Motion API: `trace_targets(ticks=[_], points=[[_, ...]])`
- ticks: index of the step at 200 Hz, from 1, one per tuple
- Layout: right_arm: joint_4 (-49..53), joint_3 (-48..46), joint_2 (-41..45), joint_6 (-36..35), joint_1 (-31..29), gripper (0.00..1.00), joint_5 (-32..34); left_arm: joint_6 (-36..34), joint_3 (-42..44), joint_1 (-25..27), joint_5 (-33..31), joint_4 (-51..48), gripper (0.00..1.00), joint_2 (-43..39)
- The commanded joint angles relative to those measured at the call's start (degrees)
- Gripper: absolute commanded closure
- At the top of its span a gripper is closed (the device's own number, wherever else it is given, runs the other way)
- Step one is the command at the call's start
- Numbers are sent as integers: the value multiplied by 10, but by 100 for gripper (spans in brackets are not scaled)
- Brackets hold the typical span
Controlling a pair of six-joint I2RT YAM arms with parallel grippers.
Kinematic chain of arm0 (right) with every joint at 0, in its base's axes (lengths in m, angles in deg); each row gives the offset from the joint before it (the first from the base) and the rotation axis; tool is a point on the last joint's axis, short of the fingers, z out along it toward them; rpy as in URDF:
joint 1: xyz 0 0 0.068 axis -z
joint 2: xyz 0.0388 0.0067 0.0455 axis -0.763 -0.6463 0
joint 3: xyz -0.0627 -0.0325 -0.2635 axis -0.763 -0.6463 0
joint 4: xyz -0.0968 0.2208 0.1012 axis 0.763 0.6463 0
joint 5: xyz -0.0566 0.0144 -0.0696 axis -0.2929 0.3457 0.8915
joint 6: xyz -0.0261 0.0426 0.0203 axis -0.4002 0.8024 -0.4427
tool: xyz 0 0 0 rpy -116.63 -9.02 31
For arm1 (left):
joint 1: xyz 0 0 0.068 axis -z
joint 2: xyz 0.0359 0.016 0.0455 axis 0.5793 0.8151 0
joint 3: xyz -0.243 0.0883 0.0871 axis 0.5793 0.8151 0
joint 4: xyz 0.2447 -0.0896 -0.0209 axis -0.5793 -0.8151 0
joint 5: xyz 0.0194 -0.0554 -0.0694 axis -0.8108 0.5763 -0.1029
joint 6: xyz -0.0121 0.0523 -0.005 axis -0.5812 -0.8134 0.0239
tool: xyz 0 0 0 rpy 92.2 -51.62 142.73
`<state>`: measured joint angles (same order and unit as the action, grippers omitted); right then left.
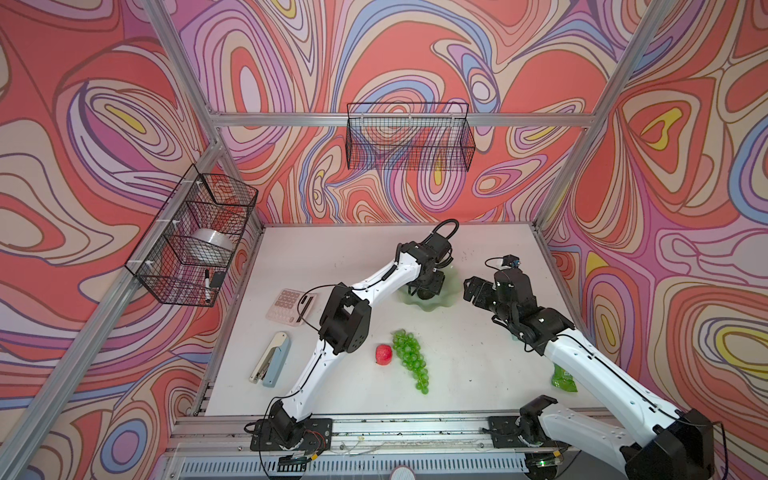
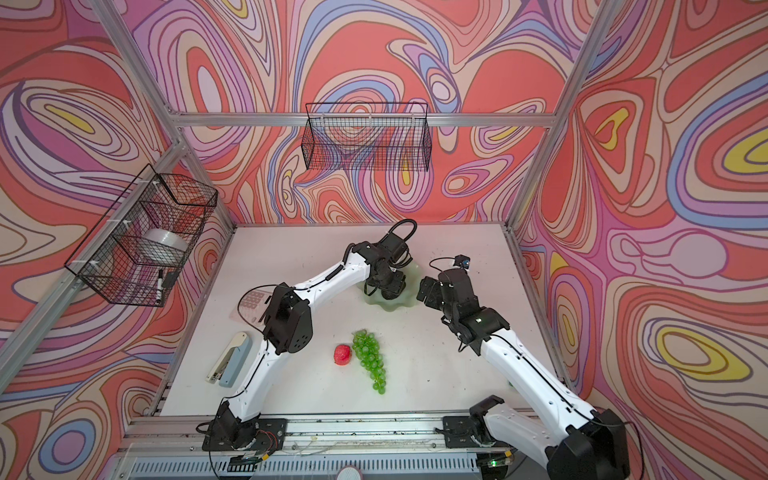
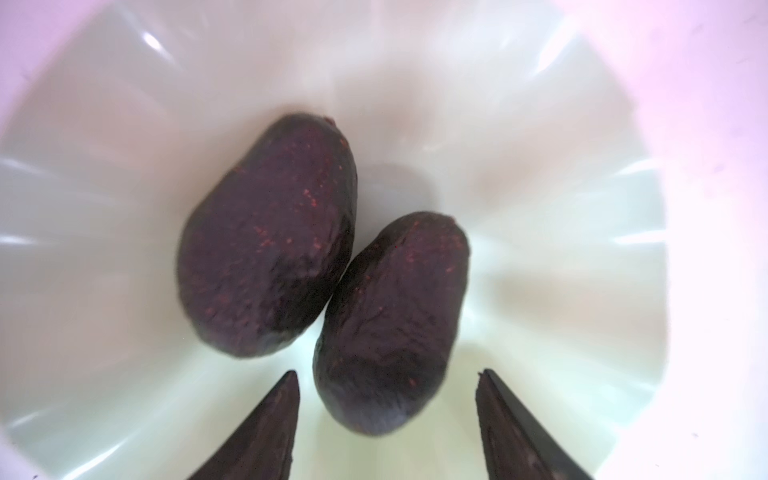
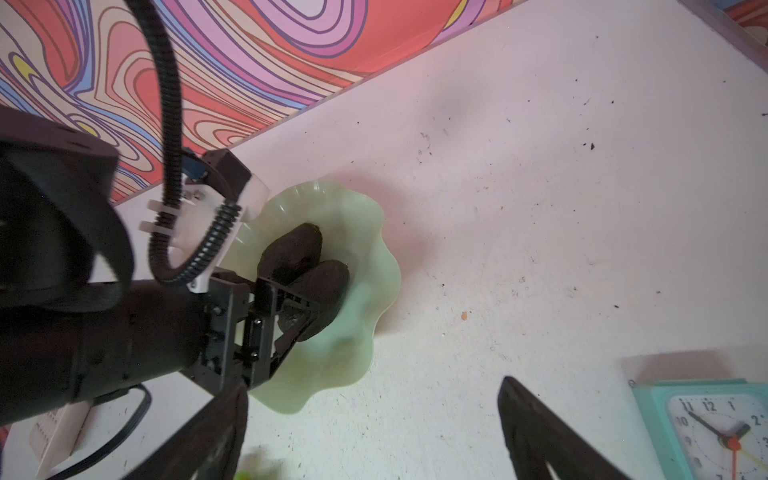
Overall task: Place and organize the fake fruits in the fruit bowl
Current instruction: 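Lift the avocado with the left gripper and place it in the bowl, then grasp the red apple with the right gripper while the left arm retracts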
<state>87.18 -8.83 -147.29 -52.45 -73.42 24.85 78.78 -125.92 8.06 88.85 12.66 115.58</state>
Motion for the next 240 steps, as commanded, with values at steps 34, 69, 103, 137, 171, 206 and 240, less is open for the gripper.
trace_targets(ticks=[34, 69, 103, 137, 171, 206, 240], points=[[22, 55, -51, -39, -26, 10, -45, 20, 165, -23, -11, 117, 33, -224], [44, 95, -117, -28, -165, 11, 21, 43, 425, -87, -88, 270, 27, -439], [64, 157, -211, -4, -314, 12, 46, 36, 614, -121, -202, 335, 15, -630], [105, 235, -313, 2, -402, 14, 42, 87, 743, -193, -258, 326, 7, -759], [99, 249, -347, 16, -414, 19, -7, 146, 817, -299, -229, 295, 3, -834], [156, 298, -402, 19, -414, 20, -10, 154, 850, -340, -203, 292, 1, -860], [163, 313, -440, 24, -414, 23, -28, 146, 852, -345, -193, 289, 0, -850]])
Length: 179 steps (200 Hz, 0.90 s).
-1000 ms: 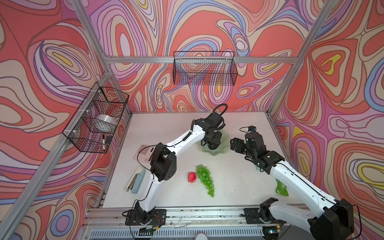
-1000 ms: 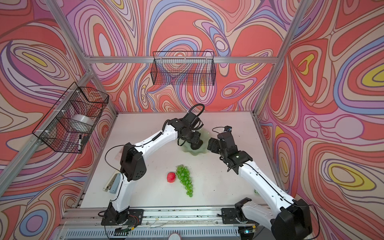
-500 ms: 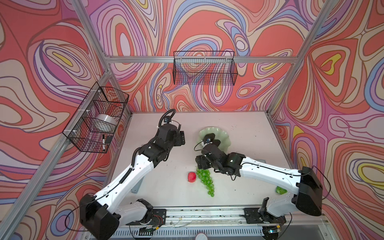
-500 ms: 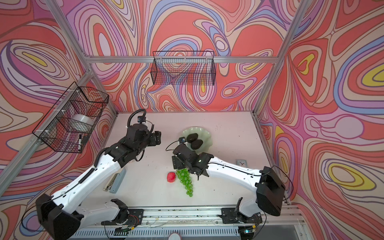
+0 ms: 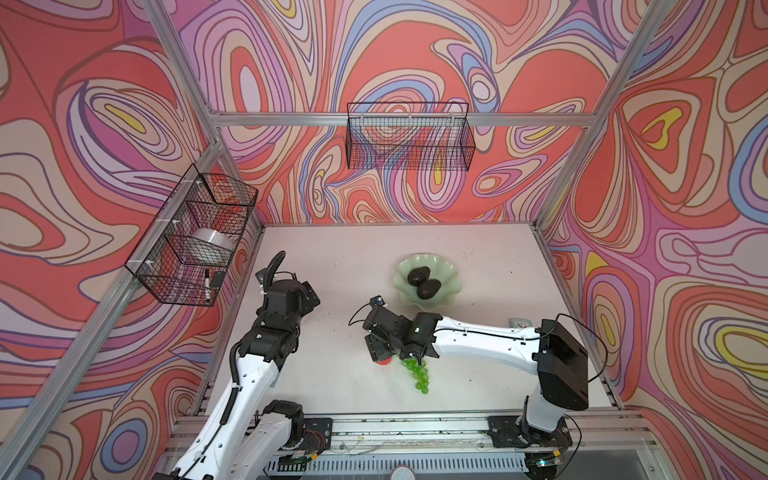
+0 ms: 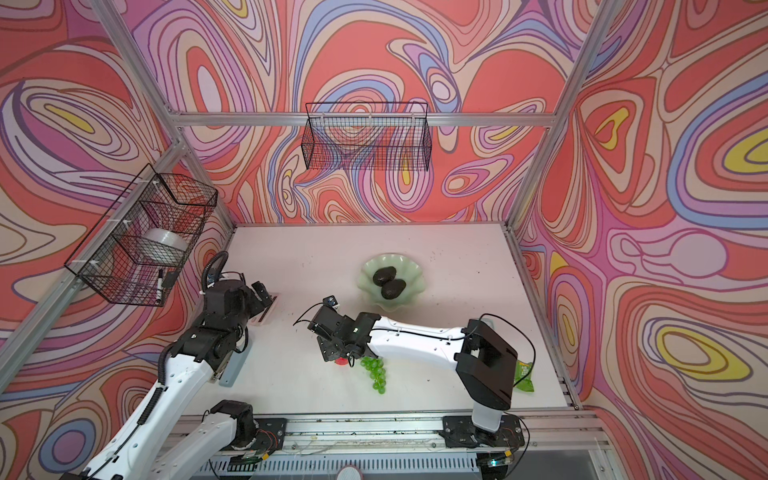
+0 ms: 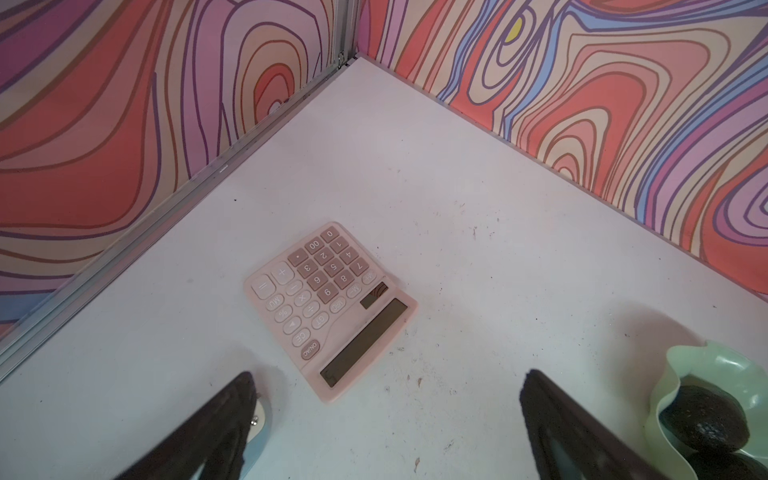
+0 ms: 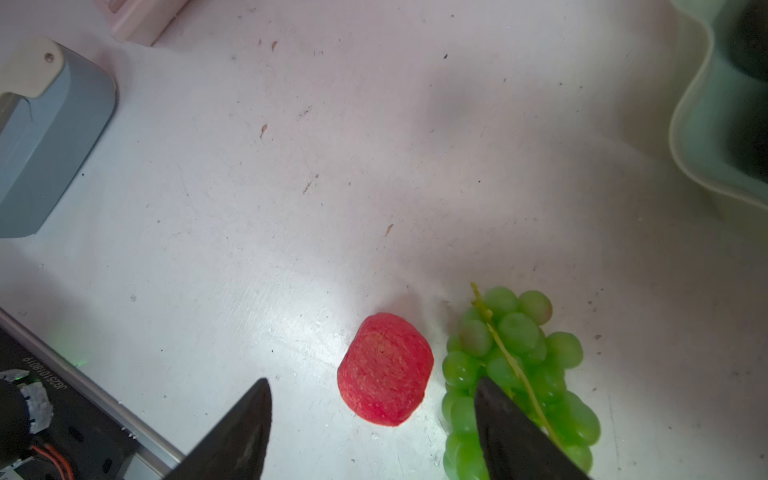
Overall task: Place and organize the fake fruits in the fruit bowl
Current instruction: 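Grasp the red apple with the right gripper while the left arm retracts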
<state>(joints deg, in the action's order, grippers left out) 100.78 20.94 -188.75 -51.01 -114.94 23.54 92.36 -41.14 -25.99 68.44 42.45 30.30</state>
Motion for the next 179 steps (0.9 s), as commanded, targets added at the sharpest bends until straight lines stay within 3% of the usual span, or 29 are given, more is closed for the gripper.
trace_targets(ticks=[1, 115, 179], points=[[28, 15, -26, 9, 1, 23, -15, 10, 4, -4, 11, -9, 0, 3], [23, 50, -122, 6, 1, 30, -35, -16, 8, -11, 9, -20, 0, 8], [-2, 49, -96, 2, 16, 51, -39, -15, 13, -12, 11, -21, 0, 7]])
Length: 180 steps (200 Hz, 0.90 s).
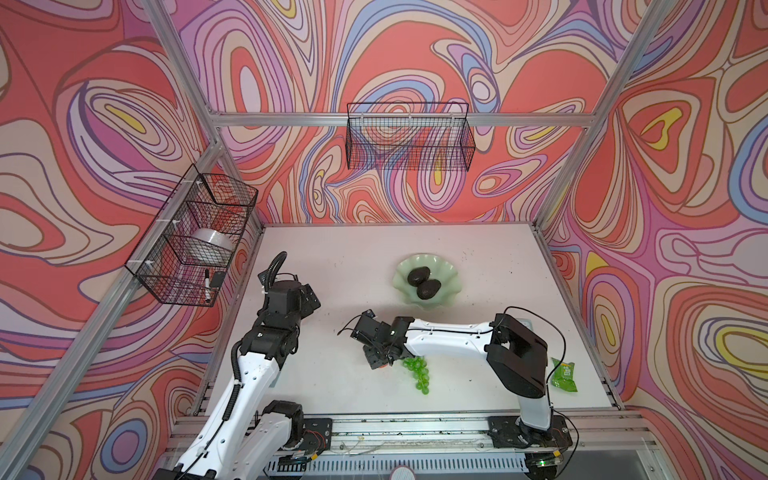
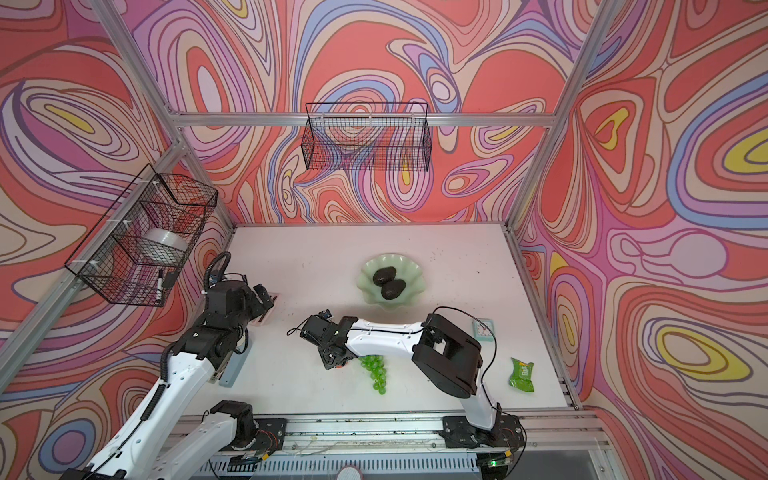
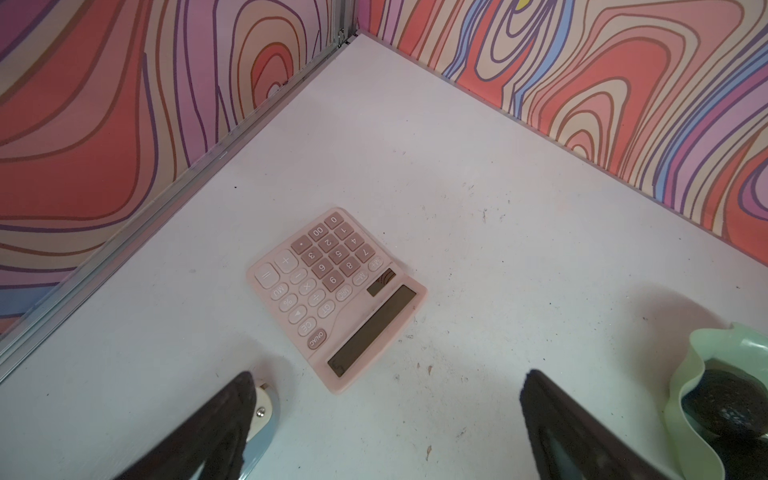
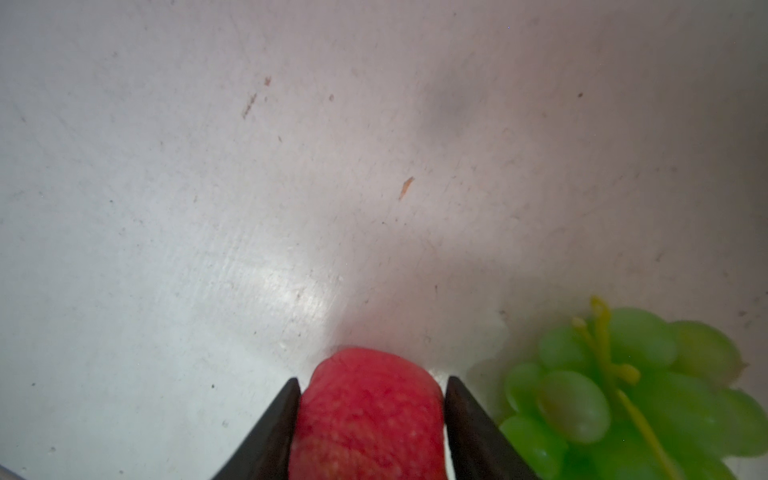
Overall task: Place and organize the fake fruits in the fruit bowl
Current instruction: 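Grasp the red apple with the right gripper while the left arm retracts, then carry the apple with the right gripper into the bowl and release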
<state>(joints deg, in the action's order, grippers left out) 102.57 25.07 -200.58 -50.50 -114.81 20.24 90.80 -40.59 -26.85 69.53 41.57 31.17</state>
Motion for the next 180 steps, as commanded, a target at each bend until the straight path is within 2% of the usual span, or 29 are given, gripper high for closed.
trace_targets(ticks=[1, 24, 46, 60, 85, 107, 137, 180], points=[[-20, 7, 24, -3, 16, 51, -9, 0, 7, -4, 0, -12, 0, -2], [-46, -14, 77, 2, 70, 55, -67, -3, 7, -5, 3, -10, 0, 2], [-59, -26, 147, -16, 135, 56, -83, -2, 5, -5, 5, -12, 0, 7], [-52, -22, 175, -39, 183, 55, -77, -1, 5, -6, 7, -11, 0, 8], [-52, -11, 195, -87, 275, 55, -27, 2, 7, -6, 10, -7, 0, 7], [-72, 7, 174, -125, 328, 55, 19, 3, 6, -6, 18, -7, 0, 9], [-98, 32, 112, -147, 380, 55, 20, 7, 2, -6, 32, -11, 0, 9], [-133, 54, 35, -174, 415, 55, 26, 8, 4, -6, 29, -17, 0, 8]])
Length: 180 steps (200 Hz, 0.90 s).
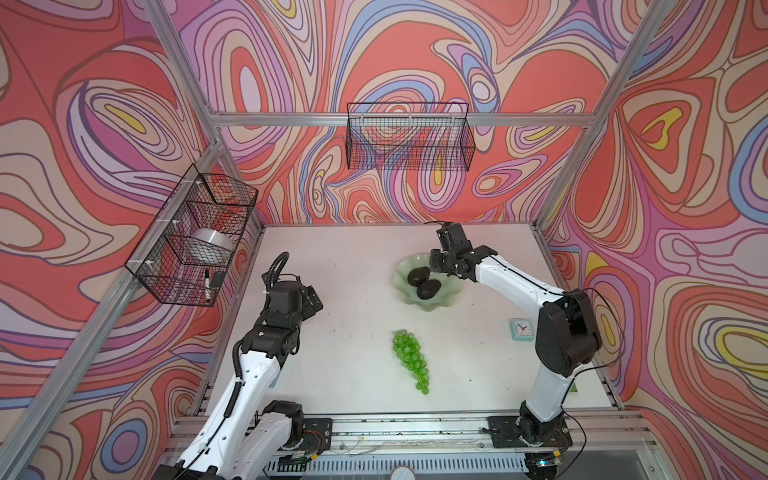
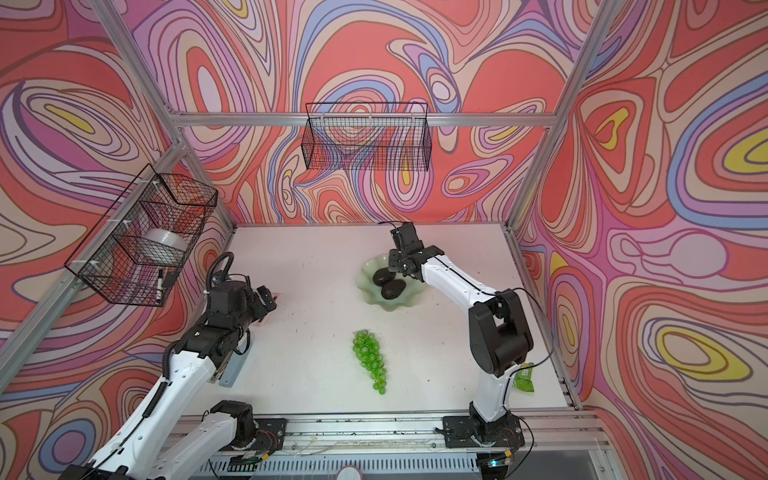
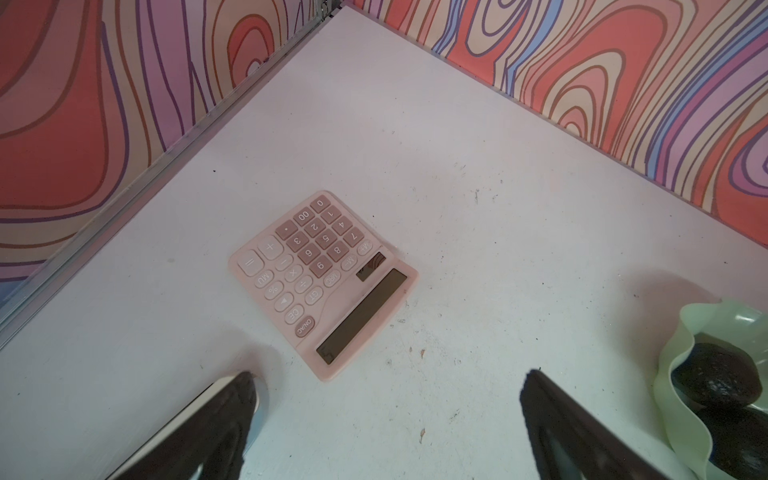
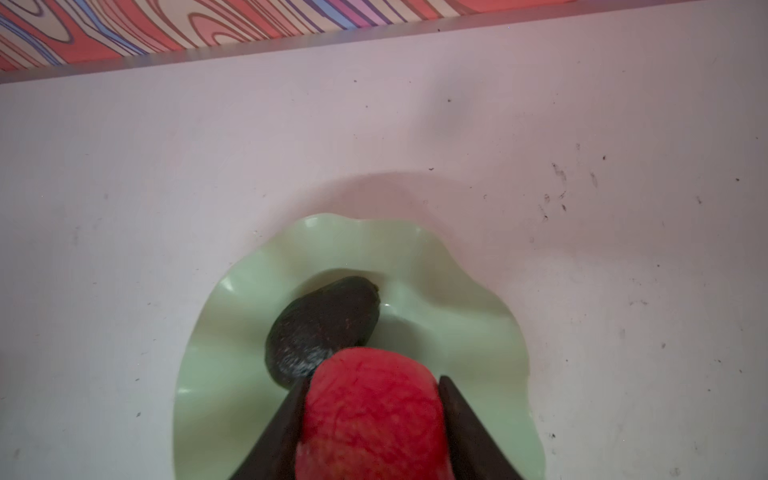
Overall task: Place and organize the fake fruits in the fruit bowl
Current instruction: 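Carry the apple with the right gripper into the bowl and release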
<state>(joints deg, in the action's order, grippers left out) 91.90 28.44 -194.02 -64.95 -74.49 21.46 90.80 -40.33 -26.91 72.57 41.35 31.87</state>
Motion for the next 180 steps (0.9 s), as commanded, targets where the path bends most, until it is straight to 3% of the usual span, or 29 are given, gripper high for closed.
trace_targets(ticks=[1, 126, 180], points=[[-27, 21, -32, -29, 13, 55, 14, 8, 1, -5, -1, -15, 0, 0], [-63, 29, -103, -38, 22, 53, 7, 1, -5, -5, -3, -29, 0, 4], [-60, 27, -105, -32, 22, 42, -4, 1, -4, -5, -3, -28, 0, 7]])
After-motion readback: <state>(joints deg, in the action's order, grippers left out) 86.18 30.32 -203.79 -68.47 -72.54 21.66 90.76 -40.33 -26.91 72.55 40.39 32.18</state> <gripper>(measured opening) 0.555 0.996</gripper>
